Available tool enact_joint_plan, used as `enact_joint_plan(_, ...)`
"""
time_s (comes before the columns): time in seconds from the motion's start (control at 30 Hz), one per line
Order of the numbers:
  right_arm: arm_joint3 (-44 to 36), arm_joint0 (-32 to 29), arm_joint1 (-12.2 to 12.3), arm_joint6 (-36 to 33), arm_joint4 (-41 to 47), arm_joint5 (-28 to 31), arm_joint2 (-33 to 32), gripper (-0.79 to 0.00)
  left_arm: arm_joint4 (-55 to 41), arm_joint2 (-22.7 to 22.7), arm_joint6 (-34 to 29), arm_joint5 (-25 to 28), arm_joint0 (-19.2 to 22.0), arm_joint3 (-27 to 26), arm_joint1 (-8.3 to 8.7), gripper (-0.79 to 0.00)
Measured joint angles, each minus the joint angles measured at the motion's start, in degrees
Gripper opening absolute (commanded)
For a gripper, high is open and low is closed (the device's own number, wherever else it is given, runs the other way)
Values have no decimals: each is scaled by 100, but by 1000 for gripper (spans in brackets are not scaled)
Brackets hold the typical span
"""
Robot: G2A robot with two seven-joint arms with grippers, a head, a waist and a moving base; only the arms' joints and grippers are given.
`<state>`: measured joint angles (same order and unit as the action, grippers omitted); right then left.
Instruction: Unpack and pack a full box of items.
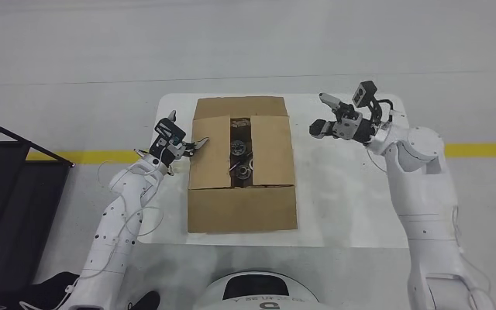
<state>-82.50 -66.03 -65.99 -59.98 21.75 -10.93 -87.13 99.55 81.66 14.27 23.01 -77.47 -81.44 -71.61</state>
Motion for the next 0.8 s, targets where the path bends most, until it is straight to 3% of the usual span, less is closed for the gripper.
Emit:
enact_joint_plan(0.13, 350, 155, -52, 368, -312, -368, 82, 0, 0, 0, 0, 0, 0, 0, 0, 0)
enact_joint_plan(0.23, 1099, 757, -145, 1475, -417, -1293, 552, 0, 0, 0, 0, 0, 0, 0, 0, 0)
enact_joint_plan(0.3, 1725, 1158, -216, 1979, -225, -1484, 811, 0, 0, 0, 0, 0, 0, 0, 0, 0)
enact_joint_plan(0.57, 3653, 2283, -579, 2464, -84, -579, 1743, 0, 0, 0, 0, 0, 0, 0, 0, 0)
enact_joint_plan(0.8, 4526, 2810, -947, 2204, 77, 45, 2458, 0, 0, 0, 0, 0, 0, 0, 0, 0)
